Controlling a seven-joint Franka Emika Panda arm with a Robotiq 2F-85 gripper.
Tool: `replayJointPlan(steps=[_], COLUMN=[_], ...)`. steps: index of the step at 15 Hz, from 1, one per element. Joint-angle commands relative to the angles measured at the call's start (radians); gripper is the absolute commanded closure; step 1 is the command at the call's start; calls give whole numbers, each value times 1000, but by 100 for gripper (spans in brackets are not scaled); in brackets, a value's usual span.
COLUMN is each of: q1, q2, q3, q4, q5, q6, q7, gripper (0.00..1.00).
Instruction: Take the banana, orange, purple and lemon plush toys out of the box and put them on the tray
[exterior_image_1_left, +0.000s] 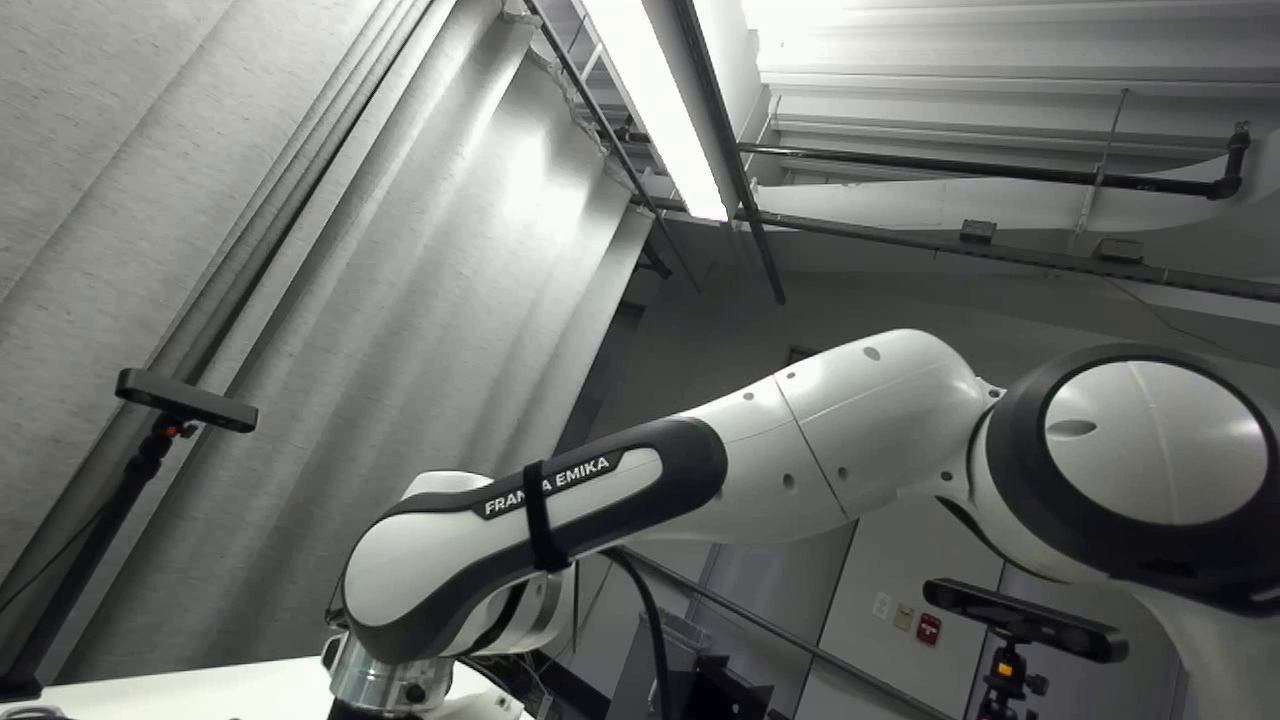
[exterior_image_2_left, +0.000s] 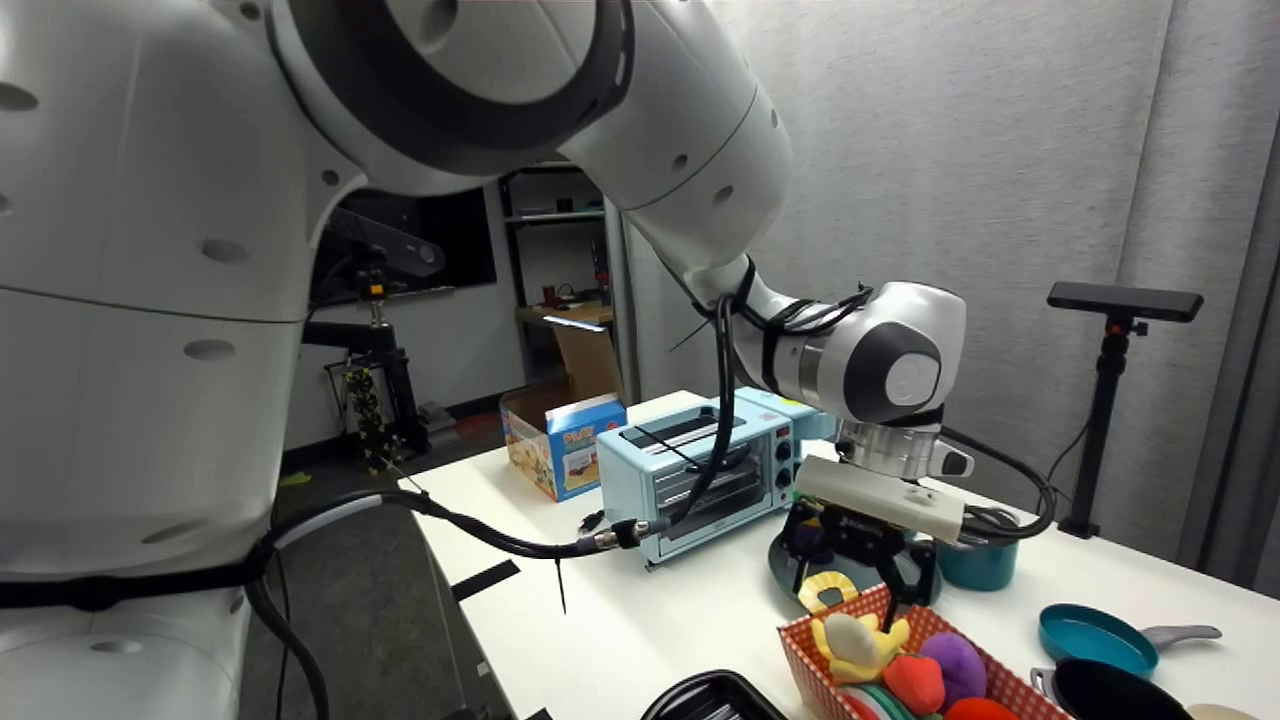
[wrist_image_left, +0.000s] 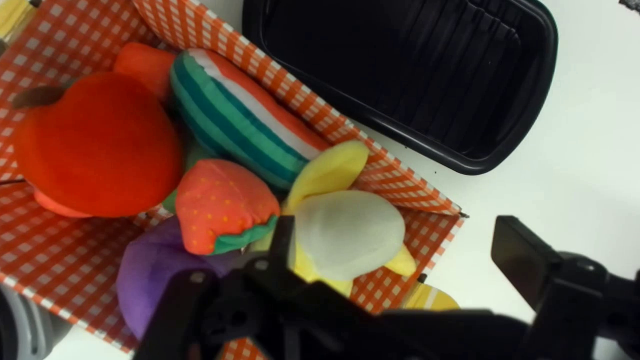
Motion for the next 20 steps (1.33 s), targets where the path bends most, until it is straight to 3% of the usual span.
replayJointPlan(steps=[1,7,8,9,14,18,20], q1=[-13,-14,-13,-13,-16,-19,-20], q2=[39,97,105,112,121,75,35], q3=[16,16,16,16,15,13,11], q4=[27,69,75,82,96,74,53], q5=[6,3,1,0,0,-2,-3], q6=[13,13,12,11,7,13,14], q7=[18,33,36,40,57,63,65], gripper=[0,3,11,29,68,95,100])
